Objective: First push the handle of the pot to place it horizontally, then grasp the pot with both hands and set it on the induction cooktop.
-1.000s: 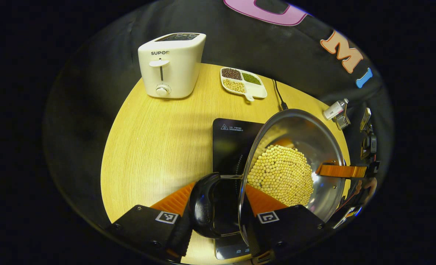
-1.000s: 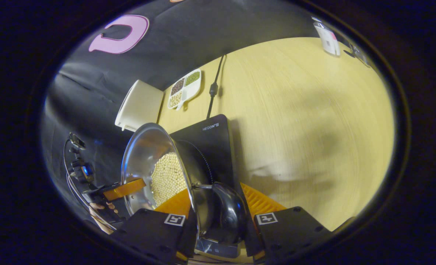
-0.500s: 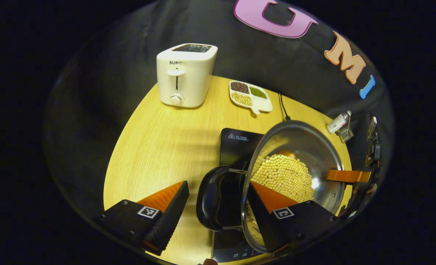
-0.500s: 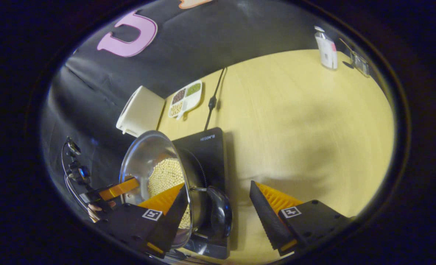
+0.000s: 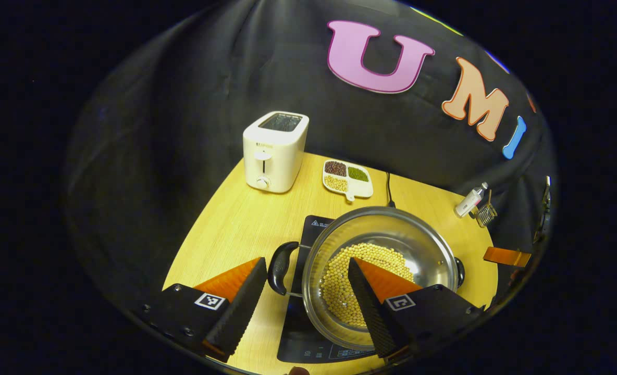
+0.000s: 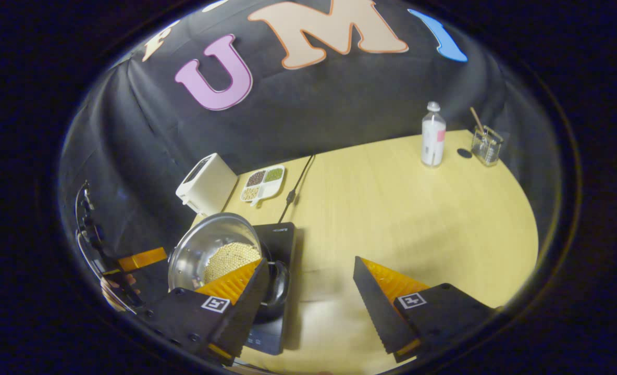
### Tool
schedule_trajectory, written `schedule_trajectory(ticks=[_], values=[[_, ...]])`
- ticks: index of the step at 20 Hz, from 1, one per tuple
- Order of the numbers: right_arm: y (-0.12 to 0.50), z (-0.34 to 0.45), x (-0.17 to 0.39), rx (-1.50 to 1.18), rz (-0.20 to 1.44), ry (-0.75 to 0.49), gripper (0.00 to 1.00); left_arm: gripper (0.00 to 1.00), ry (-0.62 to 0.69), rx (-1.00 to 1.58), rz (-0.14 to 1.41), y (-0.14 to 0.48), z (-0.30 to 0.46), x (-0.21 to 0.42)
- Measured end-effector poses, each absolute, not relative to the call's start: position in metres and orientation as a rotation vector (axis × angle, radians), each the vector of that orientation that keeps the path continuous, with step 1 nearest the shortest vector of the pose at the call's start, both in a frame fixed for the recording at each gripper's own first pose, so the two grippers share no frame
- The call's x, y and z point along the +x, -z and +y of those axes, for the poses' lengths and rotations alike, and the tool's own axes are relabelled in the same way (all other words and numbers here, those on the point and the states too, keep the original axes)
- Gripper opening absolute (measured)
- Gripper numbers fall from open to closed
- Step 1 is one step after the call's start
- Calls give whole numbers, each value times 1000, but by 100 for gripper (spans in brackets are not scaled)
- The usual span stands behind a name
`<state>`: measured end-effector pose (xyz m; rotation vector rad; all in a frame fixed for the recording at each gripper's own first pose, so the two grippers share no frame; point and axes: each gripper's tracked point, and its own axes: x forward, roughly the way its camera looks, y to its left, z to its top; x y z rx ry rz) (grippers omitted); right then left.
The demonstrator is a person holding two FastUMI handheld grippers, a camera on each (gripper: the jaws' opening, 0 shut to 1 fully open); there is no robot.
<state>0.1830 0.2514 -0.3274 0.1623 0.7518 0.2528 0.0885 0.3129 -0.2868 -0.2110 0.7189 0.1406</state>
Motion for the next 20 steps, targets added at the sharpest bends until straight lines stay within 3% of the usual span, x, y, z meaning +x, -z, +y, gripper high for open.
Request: schedule_trajectory(ticks=[1,2,7,9,10,11,15,20], values=[[318,241,182,135,717,-247,92,96,-171,-192,689,274,310,84],[307,227,179,101,674,-239,100,96,-205,-170,655,260,307,80],[240,181,164,46,503,-269,96,95,-289,-105,489,187,248,51],[209,164,159,39,431,-282,100,95,-311,-91,438,162,219,38],[193,153,153,34,394,-288,100,100,-323,-91,396,141,202,33],[177,145,150,31,359,-297,100,95,-328,-90,352,126,178,30],[111,119,123,59,212,-368,100,95,-341,-53,167,64,123,4],[53,72,100,16,62,-348,99,89,-345,46,33,26,75,-6]])
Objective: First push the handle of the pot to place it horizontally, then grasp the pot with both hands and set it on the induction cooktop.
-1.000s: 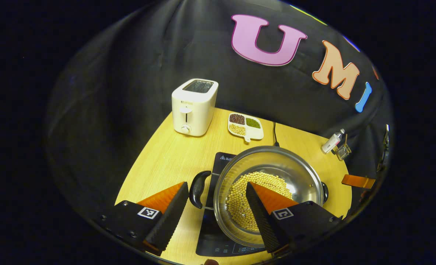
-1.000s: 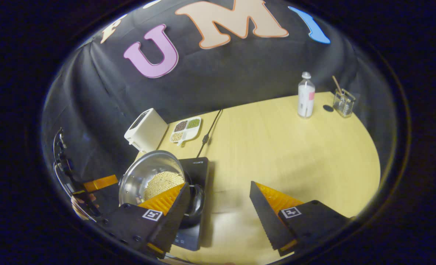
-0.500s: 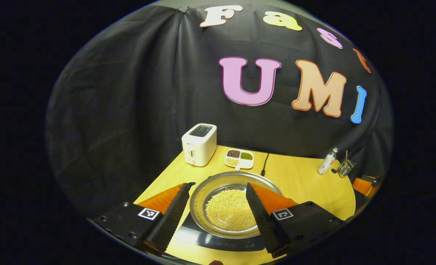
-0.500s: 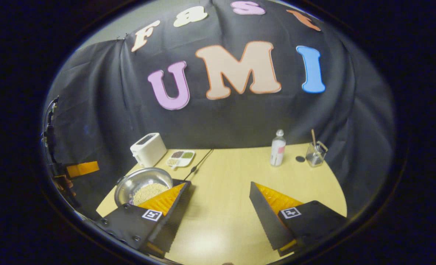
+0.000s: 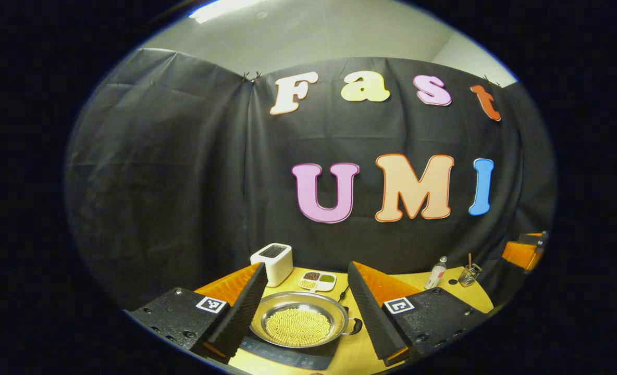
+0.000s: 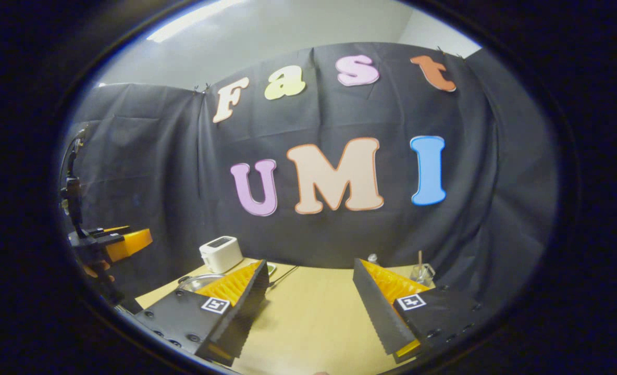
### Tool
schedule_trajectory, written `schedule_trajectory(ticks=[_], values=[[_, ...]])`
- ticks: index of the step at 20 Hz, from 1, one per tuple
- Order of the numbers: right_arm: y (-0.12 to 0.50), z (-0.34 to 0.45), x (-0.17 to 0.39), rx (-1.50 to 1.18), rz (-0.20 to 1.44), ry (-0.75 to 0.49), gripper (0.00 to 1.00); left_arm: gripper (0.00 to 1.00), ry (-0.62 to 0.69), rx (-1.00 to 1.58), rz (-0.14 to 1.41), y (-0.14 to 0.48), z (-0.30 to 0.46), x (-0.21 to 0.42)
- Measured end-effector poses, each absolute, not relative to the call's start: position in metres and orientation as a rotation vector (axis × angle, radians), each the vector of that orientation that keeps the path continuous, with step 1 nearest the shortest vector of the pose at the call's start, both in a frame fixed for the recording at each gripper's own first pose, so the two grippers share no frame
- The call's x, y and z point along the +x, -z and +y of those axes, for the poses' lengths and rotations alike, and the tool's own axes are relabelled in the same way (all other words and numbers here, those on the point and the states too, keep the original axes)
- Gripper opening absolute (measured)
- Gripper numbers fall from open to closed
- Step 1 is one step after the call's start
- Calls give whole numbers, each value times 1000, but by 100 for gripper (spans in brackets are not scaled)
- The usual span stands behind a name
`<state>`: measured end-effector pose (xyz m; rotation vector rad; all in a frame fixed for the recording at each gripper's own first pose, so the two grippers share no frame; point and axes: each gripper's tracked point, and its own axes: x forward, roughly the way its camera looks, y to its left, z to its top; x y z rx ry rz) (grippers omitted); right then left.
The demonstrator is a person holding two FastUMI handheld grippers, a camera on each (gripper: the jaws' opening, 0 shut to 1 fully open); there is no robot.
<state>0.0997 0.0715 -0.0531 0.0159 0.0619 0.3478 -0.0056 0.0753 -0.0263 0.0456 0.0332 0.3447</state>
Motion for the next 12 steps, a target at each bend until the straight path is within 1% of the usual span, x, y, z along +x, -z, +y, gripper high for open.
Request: schedule_trajectory(ticks=[1,2,3,4,5,6,7,8,9,10,11,12], values=[[43,65,95,7,37,-342,100,94,-337,47,22,22,67,-6],[36,59,91,-5,11,-335,100,89,-330,45,15,18,59,-5],[29,53,86,-15,-10,-323,100,94,-325,44,5,15,54,-6],[25,48,80,-24,-25,-310,93,94,-326,45,-13,11,50,-7],[23,43,75,-32,-29,-301,93,94,-329,45,-27,8,47,-6],[23,43,69,-40,-30,-294,93,94,-329,44,-34,6,43,-4],[24,40,66,-41,-31,-291,93,89,-324,38,-34,8,39,-2],[25,39,64,-38,-34,-290,95,94,-307,28,-33,9,30,1],[26,37,61,-36,-35,-289,96,89,-288,17,-29,12,22,2],[28,34,59,-40,-38,-288,98,90,-274,7,-24,16,15,3],[29,29,56,-48,-42,-281,100,94,-260,0,-22,19,9,4],[28,25,55,-57,-50,-275,93,94,-249,-4,-25,20,3,5]])
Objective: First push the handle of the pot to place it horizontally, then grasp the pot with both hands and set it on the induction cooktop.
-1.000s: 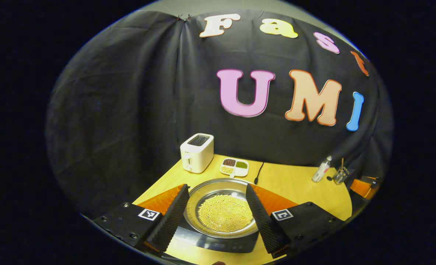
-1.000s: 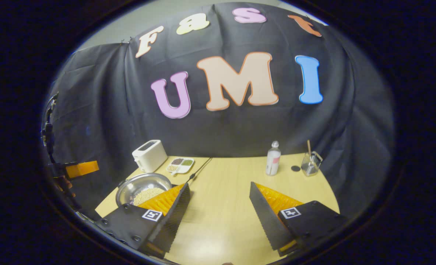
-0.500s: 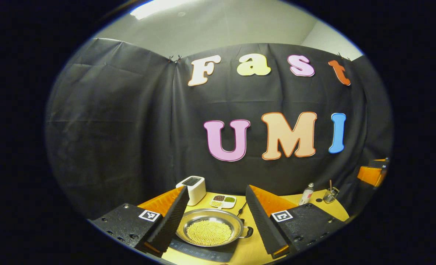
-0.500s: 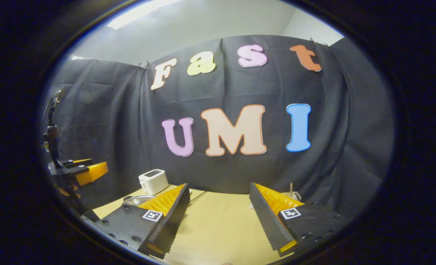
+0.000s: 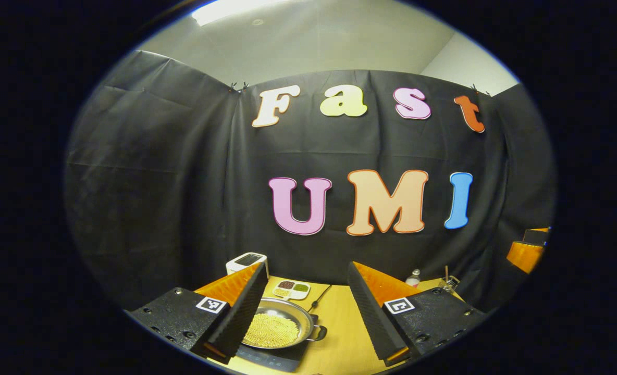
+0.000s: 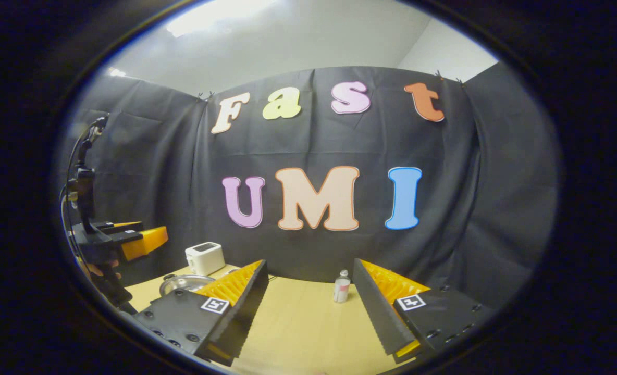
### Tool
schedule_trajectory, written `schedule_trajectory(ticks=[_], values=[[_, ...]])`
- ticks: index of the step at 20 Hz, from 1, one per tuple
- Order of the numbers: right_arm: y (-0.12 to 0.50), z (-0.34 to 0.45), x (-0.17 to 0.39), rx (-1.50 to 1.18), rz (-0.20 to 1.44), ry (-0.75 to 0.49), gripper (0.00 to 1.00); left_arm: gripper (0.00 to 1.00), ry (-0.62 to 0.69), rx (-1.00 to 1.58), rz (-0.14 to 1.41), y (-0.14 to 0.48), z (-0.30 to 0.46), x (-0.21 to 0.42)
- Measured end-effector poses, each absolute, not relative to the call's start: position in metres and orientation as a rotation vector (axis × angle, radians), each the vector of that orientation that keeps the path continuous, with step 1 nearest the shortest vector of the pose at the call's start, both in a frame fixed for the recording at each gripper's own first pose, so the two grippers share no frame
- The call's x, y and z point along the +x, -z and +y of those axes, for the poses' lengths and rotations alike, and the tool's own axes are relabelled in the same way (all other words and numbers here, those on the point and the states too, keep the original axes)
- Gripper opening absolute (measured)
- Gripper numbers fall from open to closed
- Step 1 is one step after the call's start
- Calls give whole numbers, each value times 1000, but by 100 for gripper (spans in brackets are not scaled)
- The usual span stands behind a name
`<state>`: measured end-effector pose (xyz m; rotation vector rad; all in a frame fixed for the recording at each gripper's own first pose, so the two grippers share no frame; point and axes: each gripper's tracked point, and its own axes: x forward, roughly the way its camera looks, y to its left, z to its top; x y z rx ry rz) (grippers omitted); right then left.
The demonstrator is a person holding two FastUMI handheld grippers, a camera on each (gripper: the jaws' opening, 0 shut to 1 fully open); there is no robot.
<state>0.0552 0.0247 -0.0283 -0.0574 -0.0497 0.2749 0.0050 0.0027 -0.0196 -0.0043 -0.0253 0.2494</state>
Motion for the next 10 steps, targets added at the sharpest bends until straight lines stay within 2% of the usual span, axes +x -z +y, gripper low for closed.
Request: schedule_trajectory(ticks=[4,5,6,7,8,9,10], values=[[28,11,50,-70,-59,-260,93,94,-190,-7,-25,22,-20,13],[27,7,50,-69,-61,-255,93,89,-184,-1,-27,21,-24,16],[28,2,51,-68,-63,-248,93,89,-181,5,-29,21,-27,18],[27,-4,52,-65,-65,-240,94,94,-177,10,-31,21,-30,19],[26,-7,53,-63,-68,-233,94,89,-170,14,-33,21,-35,22],[23,-11,53,-57,-70,-226,94,89,-161,15,-32,21,-39,23],[24,-15,53,-51,-70,-222,94,94,-149,16,-29,22,-44,25]])
